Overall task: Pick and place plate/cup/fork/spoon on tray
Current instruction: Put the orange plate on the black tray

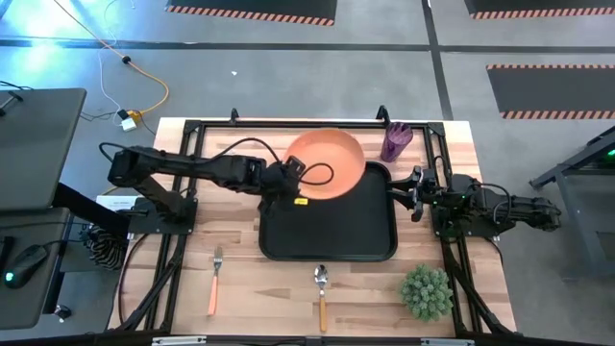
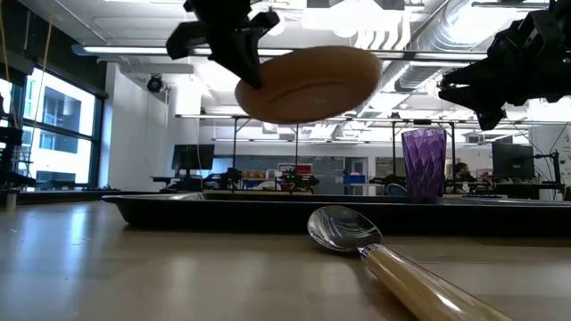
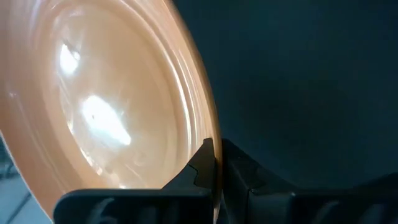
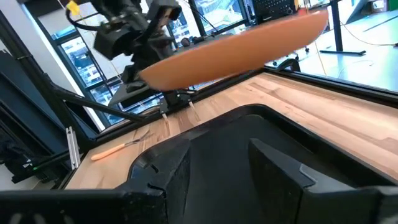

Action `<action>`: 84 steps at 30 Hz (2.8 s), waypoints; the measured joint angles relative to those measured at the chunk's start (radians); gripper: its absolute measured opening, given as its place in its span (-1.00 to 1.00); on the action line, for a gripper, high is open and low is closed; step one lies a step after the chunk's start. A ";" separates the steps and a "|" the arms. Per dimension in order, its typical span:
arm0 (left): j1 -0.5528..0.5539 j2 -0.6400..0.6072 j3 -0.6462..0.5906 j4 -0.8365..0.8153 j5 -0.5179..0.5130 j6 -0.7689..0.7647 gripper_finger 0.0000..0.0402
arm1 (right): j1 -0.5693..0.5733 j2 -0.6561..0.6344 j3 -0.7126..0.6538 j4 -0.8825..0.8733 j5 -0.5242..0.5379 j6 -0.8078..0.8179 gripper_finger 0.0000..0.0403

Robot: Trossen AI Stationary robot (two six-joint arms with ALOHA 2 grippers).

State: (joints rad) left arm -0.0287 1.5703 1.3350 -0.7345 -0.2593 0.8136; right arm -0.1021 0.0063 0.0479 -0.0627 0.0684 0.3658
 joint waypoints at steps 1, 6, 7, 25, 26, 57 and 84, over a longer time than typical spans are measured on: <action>-0.005 0.001 0.000 0.000 0.004 -0.004 -1.00 | 0.000 0.000 0.000 0.000 0.000 0.000 -0.24; -0.031 0.022 0.000 -0.022 0.011 -0.049 -1.00 | 0.000 0.000 0.000 0.000 0.000 0.020 -0.24; -0.037 0.031 0.001 -0.012 0.010 -0.054 -1.00 | 0.000 0.000 0.000 0.000 0.000 0.025 -0.24; -0.133 0.264 0.000 -0.013 -0.066 -0.161 -1.00 | -0.001 0.014 0.000 0.016 0.003 0.019 -0.24; -0.136 0.275 0.000 -0.014 -0.066 -0.168 -1.00 | -0.001 0.014 0.000 0.016 0.003 0.019 -0.24; -0.129 0.315 0.000 0.108 0.095 -0.315 -1.00 | -0.001 0.019 0.000 0.014 0.005 0.019 -0.24; -0.128 0.360 0.000 0.103 0.189 -0.332 -0.86 | -0.001 0.020 0.000 0.016 0.004 0.027 -0.24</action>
State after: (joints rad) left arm -0.1562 1.9308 1.3350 -0.6320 -0.0708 0.4816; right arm -0.1032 0.0261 0.0479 -0.0471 0.0723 0.3923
